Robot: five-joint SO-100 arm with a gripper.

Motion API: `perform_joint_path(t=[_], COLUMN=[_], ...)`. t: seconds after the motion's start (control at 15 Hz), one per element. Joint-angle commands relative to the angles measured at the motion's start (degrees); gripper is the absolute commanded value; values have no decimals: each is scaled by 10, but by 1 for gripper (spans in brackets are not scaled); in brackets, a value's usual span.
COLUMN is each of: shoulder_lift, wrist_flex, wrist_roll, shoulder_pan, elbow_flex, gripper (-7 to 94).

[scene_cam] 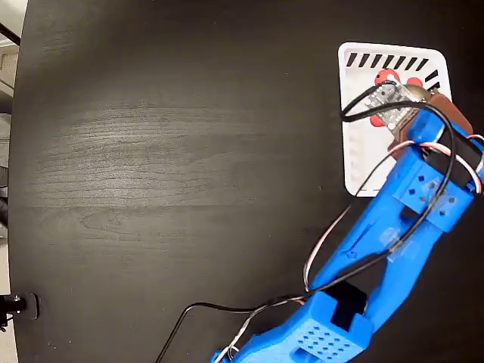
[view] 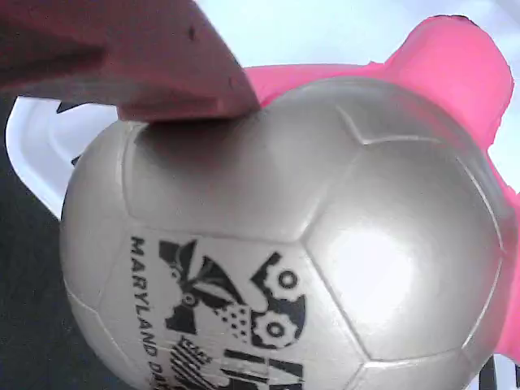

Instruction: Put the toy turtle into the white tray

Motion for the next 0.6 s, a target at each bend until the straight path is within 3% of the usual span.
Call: perform_joint_path(t=[0.0, 0.33, 0.53], shoulder_lift=[18, 14, 14], wrist_flex=[-2, -2, -1], wrist_roll=[3, -6, -6], shoulder_pan=[4, -2, -4], elbow_flex=[-31, -18, -11], gripper=[5, 42, 52])
